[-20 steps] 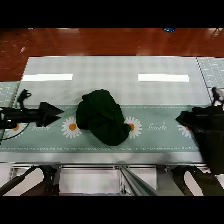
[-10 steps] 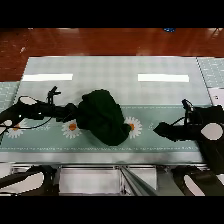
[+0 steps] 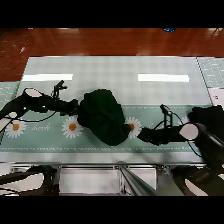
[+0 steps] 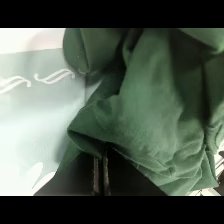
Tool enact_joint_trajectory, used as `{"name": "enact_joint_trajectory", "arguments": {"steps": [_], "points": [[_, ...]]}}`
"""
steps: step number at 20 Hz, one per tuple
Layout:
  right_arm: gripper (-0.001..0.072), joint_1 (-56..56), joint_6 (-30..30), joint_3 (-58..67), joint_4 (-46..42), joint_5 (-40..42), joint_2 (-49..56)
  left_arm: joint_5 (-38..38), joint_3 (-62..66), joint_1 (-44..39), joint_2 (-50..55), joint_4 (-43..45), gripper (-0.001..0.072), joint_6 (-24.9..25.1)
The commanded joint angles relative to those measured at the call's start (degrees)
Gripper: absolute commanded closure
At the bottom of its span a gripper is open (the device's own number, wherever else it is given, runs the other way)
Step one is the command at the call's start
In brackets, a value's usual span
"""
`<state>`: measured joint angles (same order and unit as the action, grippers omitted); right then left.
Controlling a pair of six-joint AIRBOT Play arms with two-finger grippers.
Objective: Fold the shirts.
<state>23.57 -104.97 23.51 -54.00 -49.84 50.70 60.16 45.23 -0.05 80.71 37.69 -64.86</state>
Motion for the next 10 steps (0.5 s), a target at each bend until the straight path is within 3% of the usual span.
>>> {"name": "enact_joint_trajectory", "arguments": {"steps": [1,5,10], "points": [[0.0304,6.4,4.98,0.81,11.13,8.24,8.79,2.1,0.74,0.17,0.15,0.09,0.0688,0.37],[0.0304,8.81,11.17,6.43,18.69,10.86,16.85,2.47,0.74,0.15,0.15,0.09,0.0688,0.35],[0.0321,10.16,11.47,15.23,18.97,11.56,27.69,2.47,0.74,0.15,0.15,0.09,0.0688,0.35]]}}
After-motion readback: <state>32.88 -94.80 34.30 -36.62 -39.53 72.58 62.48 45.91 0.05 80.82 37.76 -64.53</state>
